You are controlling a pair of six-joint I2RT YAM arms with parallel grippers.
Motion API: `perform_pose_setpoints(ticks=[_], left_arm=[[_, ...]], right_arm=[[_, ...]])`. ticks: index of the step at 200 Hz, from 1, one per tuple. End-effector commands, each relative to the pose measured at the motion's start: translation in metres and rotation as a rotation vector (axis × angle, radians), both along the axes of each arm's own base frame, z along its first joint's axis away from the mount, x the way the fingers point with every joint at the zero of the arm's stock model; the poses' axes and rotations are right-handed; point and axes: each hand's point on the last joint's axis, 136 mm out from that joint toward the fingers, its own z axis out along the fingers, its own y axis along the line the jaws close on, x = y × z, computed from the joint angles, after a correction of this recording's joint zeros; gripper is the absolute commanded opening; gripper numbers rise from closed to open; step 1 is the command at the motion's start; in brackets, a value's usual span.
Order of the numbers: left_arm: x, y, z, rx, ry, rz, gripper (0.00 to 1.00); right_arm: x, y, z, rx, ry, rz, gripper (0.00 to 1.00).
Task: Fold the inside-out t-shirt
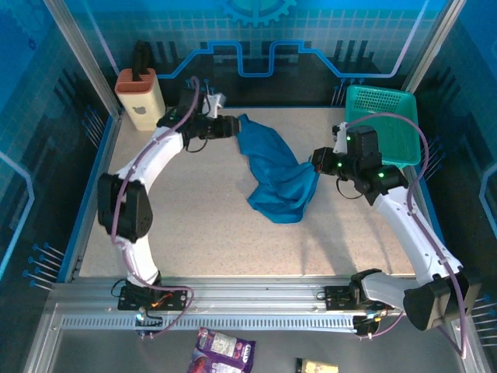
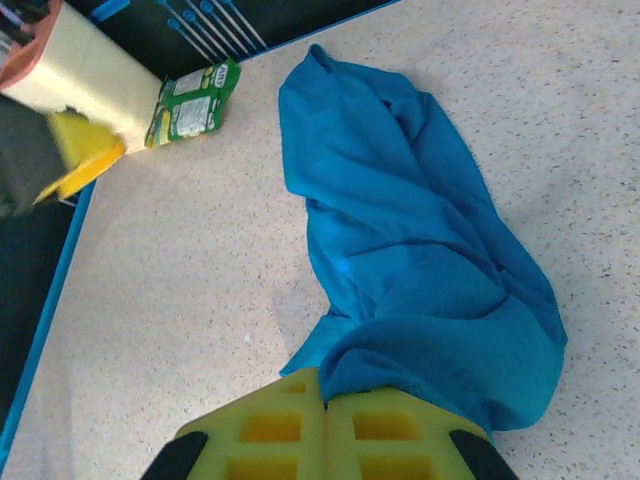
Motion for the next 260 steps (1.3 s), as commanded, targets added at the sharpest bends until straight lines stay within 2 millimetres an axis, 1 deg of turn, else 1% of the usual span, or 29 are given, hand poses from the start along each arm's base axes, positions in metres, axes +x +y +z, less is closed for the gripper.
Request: perform_pose_setpoints(ticks=[1, 14, 34, 51, 66, 80, 102, 130, 148, 164, 177, 184, 190, 195, 209, 223, 235, 248, 260], left_arm=[[-0.050, -0.057, -0.020, 0.057, -0.112, -0.280, 0.51], [-0.073, -0.079, -0.030, 0.078, -0.173, -0.373, 0.48], [-0.100, -0.109, -0.043, 0.072, -0.241, -0.488, 0.43], [-0.116, -0.130, -0.062, 0.095, -0.296, -0.566, 0.41], [-0.126, -0.144, -0.079, 0.128, -0.333, -0.623, 0.39], [-0.132, -0.155, -0.091, 0.155, -0.370, -0.666, 0.39], [-0.135, -0.167, -0.103, 0.193, -0.417, -0.704, 0.40], [-0.136, -0.179, -0.110, 0.175, -0.416, -0.736, 0.41], [-0.133, -0.186, -0.115, 0.172, -0.412, -0.742, 0.46], [-0.131, -0.190, -0.120, 0.179, -0.411, -0.742, 0.48], [-0.123, -0.189, -0.124, 0.210, -0.417, -0.709, 0.43], [-0.118, -0.187, -0.127, 0.232, -0.418, -0.686, 0.38], [-0.115, -0.186, -0.129, 0.247, -0.418, -0.671, 0.28], [-0.114, -0.184, -0.129, 0.257, -0.419, -0.667, 0.23], [-0.109, -0.177, -0.133, 0.302, -0.406, -0.652, 0.18], [-0.105, -0.166, -0.133, 0.331, -0.396, -0.637, 0.08], [-0.104, -0.157, -0.123, 0.332, -0.397, -0.632, 0.00], [-0.105, -0.146, -0.107, 0.342, -0.400, -0.630, 0.00], [-0.106, -0.134, -0.091, 0.358, -0.399, -0.621, 0.00]], right_arm=[[0.004, -0.006, 0.024, 0.086, -0.050, -0.030, 0.00], [0.004, -0.008, 0.035, 0.110, -0.065, -0.036, 0.00], [0.003, -0.009, 0.048, 0.146, -0.076, -0.041, 0.00], [0.001, -0.004, 0.057, 0.193, -0.078, -0.025, 0.00], [0.000, -0.001, 0.064, 0.227, -0.081, -0.013, 0.00], [-0.002, 0.001, 0.073, 0.245, -0.093, -0.008, 0.00], [-0.005, 0.000, 0.084, 0.248, -0.112, -0.009, 0.00], [-0.008, 0.000, 0.090, 0.257, -0.116, -0.008, 0.00], [-0.009, 0.002, 0.092, 0.274, -0.114, -0.001, 0.00], [-0.010, 0.003, 0.094, 0.284, -0.118, 0.001, 0.00], [-0.011, 0.002, 0.096, 0.284, -0.124, 0.001, 0.00], [-0.011, 0.002, 0.097, 0.280, -0.126, -0.001, 0.00], [-0.011, 0.001, 0.098, 0.275, -0.132, -0.003, 0.00], [-0.012, 0.000, 0.099, 0.271, -0.135, -0.007, 0.00], [-0.011, -0.003, 0.098, 0.248, -0.139, -0.016, 0.00], [-0.010, -0.007, 0.096, 0.225, -0.140, -0.027, 0.00], [-0.007, -0.013, 0.089, 0.193, -0.133, -0.048, 0.00], [0.000, -0.022, 0.077, 0.140, -0.122, -0.083, 0.00], [0.009, -0.034, 0.061, 0.095, -0.097, -0.127, 0.00]])
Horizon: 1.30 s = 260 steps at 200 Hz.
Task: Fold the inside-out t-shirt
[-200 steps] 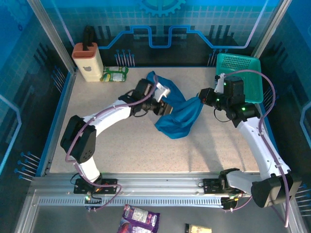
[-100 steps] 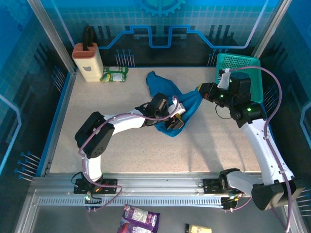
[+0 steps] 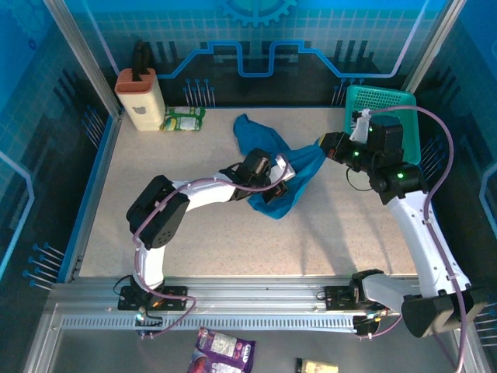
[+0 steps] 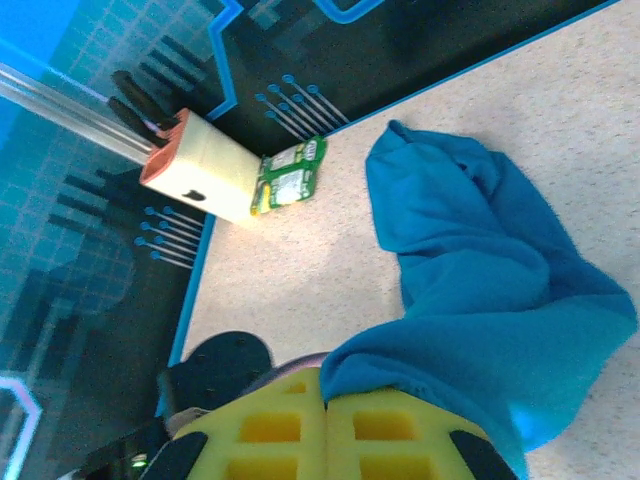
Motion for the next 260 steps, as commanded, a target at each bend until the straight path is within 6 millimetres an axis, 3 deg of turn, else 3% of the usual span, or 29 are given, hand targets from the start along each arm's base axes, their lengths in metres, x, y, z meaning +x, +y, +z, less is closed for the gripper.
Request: perform_pose_setpoints(ticks=[1, 27, 57, 88, 116, 141, 165, 182, 199, 216, 244, 260], left_arm=[[0.005, 0.024, 0.051, 0.014, -0.058, 0.022, 0.00], [0.000, 0.057, 0.086, 0.047, -0.061, 0.076, 0.00], [-0.019, 0.098, 0.124, 0.055, -0.014, 0.137, 0.00], [-0.044, 0.136, 0.147, 0.010, 0.112, 0.228, 0.00], [-0.052, 0.143, 0.159, -0.113, 0.240, 0.320, 0.00], [-0.051, 0.135, 0.164, -0.216, 0.317, 0.362, 0.00], [-0.042, 0.129, 0.161, -0.249, 0.367, 0.386, 0.00], [-0.036, 0.125, 0.160, -0.236, 0.390, 0.386, 0.00], [-0.032, 0.121, 0.164, -0.239, 0.397, 0.375, 0.00], [-0.028, 0.119, 0.168, -0.241, 0.397, 0.368, 0.00], [-0.027, 0.115, 0.178, -0.244, 0.393, 0.346, 0.00], [-0.029, 0.116, 0.185, -0.244, 0.388, 0.333, 0.00]], right_arm=[[0.013, -0.026, -0.010, -0.101, -0.005, -0.088, 0.00], [0.041, -0.046, -0.044, -0.151, 0.067, -0.134, 0.00], [0.078, -0.054, -0.063, -0.175, 0.106, -0.127, 0.00], [0.113, -0.044, -0.085, -0.185, 0.163, -0.052, 0.00], [0.123, -0.030, -0.119, -0.184, 0.263, 0.033, 0.00], [0.107, -0.025, -0.135, -0.230, 0.321, 0.055, 0.11], [0.081, -0.022, -0.133, -0.254, 0.311, 0.066, 0.31], [0.057, -0.017, -0.125, -0.278, 0.298, 0.097, 0.38], [0.032, -0.001, -0.118, -0.308, 0.237, 0.159, 0.37], [0.005, 0.038, -0.111, -0.317, 0.089, 0.315, 0.30], [-0.032, 0.101, -0.128, -0.386, -0.166, 0.508, 0.19], [-0.040, 0.120, -0.157, -0.413, -0.210, 0.550, 0.12]])
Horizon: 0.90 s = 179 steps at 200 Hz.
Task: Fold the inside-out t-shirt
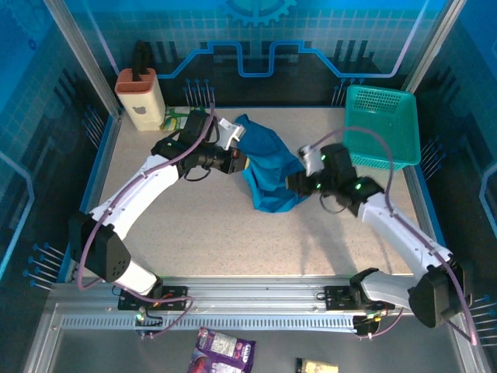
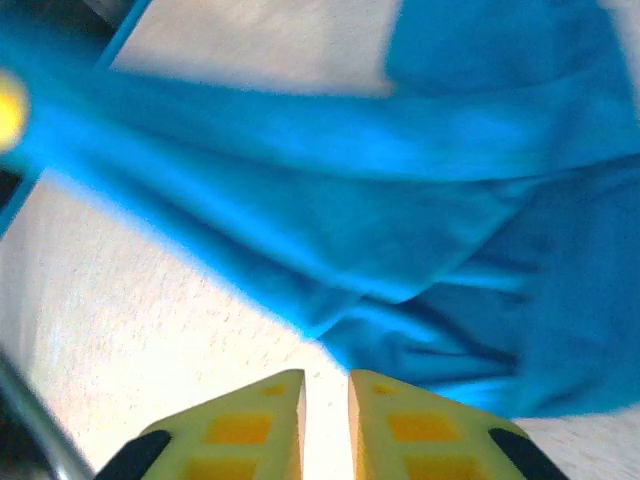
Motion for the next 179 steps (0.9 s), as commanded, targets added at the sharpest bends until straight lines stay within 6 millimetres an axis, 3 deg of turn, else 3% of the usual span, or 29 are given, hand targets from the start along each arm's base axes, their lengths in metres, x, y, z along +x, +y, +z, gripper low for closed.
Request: perform_pose_setpoints(ticks=[1, 31, 50, 76, 81, 101, 141, 158, 179], left_arm=[[-0.006, -0.002, 0.022, -0.036, 0.004, -0.033, 0.00], [-0.017, 0.002, 0.030, -0.022, 0.000, -0.050, 0.00], [-0.025, 0.006, 0.033, -0.024, 0.002, -0.048, 0.00], [-0.038, 0.012, 0.035, -0.028, 0.002, -0.043, 0.00], [-0.042, 0.014, 0.033, -0.024, 0.006, -0.042, 0.00], [-0.058, 0.023, 0.028, -0.008, 0.023, -0.035, 0.00], [-0.095, 0.053, -0.014, 0.071, 0.124, 0.056, 0.00], [-0.109, 0.069, -0.041, 0.107, 0.180, 0.134, 0.00], [-0.119, 0.085, -0.075, 0.134, 0.246, 0.242, 0.00]], right_arm=[[0.004, 0.029, -0.021, -0.024, -0.169, 0.089, 0.12], [0.023, 0.048, -0.058, -0.023, -0.117, 0.071, 0.09], [0.041, 0.065, -0.071, 0.022, -0.070, 0.057, 0.10], [0.080, 0.074, -0.090, 0.082, -0.043, -0.072, 0.11], [0.095, 0.077, -0.082, 0.105, -0.064, -0.101, 0.12], [0.130, 0.077, -0.088, 0.142, -0.078, -0.195, 0.12], [0.186, 0.042, -0.085, 0.177, -0.150, -0.399, 0.11], [0.199, 0.018, -0.077, 0.173, -0.193, -0.478, 0.11], [0.203, 0.002, -0.059, 0.180, -0.242, -0.497, 0.10]])
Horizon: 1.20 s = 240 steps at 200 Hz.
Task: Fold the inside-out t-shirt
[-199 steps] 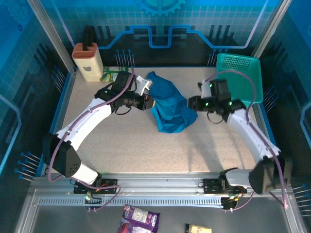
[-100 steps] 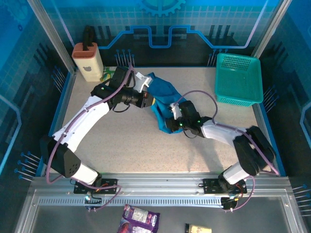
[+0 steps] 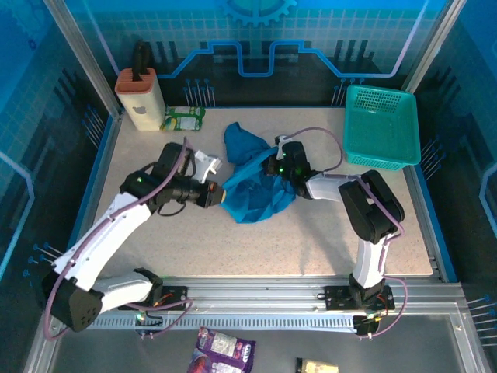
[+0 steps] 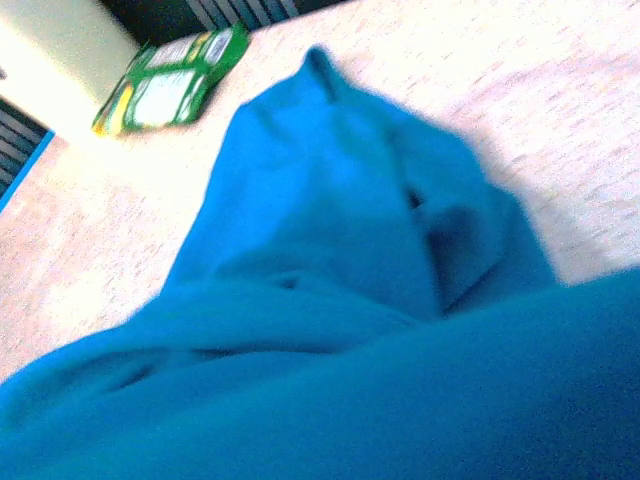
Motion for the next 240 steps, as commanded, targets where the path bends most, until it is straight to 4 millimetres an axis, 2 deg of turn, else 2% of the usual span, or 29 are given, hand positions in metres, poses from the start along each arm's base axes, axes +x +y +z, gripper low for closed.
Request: perform_pose_setpoints(ticks=[1, 27, 35, 40, 46, 75, 94, 119, 139, 162, 183, 213, 226, 240], left_arm=[[-0.015, 0.023, -0.035, 0.046, 0.101, 0.150, 0.00], [-0.012, 0.024, -0.064, 0.016, 0.120, 0.212, 0.00], [-0.007, 0.021, -0.066, 0.000, 0.106, 0.211, 0.10], [-0.003, 0.018, -0.064, -0.012, 0.089, 0.206, 0.21], [0.002, 0.014, -0.060, -0.030, 0.064, 0.193, 0.28], [0.034, -0.007, -0.023, -0.097, -0.090, 0.119, 0.48], [0.052, -0.027, -0.002, -0.113, -0.143, 0.042, 0.53], [0.065, -0.066, 0.007, -0.082, -0.197, -0.078, 0.58], [0.080, -0.090, -0.001, -0.033, -0.221, -0.113, 0.62], [0.106, -0.095, -0.017, 0.060, -0.225, -0.049, 0.64], [0.124, -0.093, -0.036, 0.145, -0.216, -0.006, 0.64], [0.139, -0.087, -0.053, 0.231, -0.202, 0.026, 0.49], [0.141, -0.090, -0.054, 0.236, -0.194, 0.012, 0.34], [0.140, -0.095, -0.045, 0.211, -0.199, -0.001, 0.14]], right_arm=[[0.026, -0.035, 0.040, 0.026, -0.125, -0.136, 0.10], [0.013, -0.031, 0.073, 0.013, -0.205, -0.064, 0.09], [0.008, -0.027, 0.082, 0.025, -0.225, -0.026, 0.09], [0.003, -0.023, 0.088, 0.034, -0.237, 0.003, 0.09], [0.000, -0.021, 0.092, 0.039, -0.241, 0.025, 0.09], [-0.019, -0.004, 0.109, 0.064, -0.247, 0.123, 0.07], [-0.029, 0.008, 0.120, 0.069, -0.250, 0.168, 0.06], [-0.039, 0.018, 0.134, 0.070, -0.250, 0.199, 0.05], [-0.044, 0.022, 0.141, 0.087, -0.245, 0.204, 0.05], [-0.049, 0.024, 0.151, 0.095, -0.248, 0.214, 0.04], [-0.052, 0.026, 0.158, 0.104, -0.252, 0.220, 0.04], [-0.055, 0.024, 0.167, 0.093, -0.263, 0.219, 0.04], [-0.056, 0.021, 0.169, 0.078, -0.272, 0.212, 0.04], [-0.052, 0.012, 0.165, 0.045, -0.258, 0.185, 0.05]])
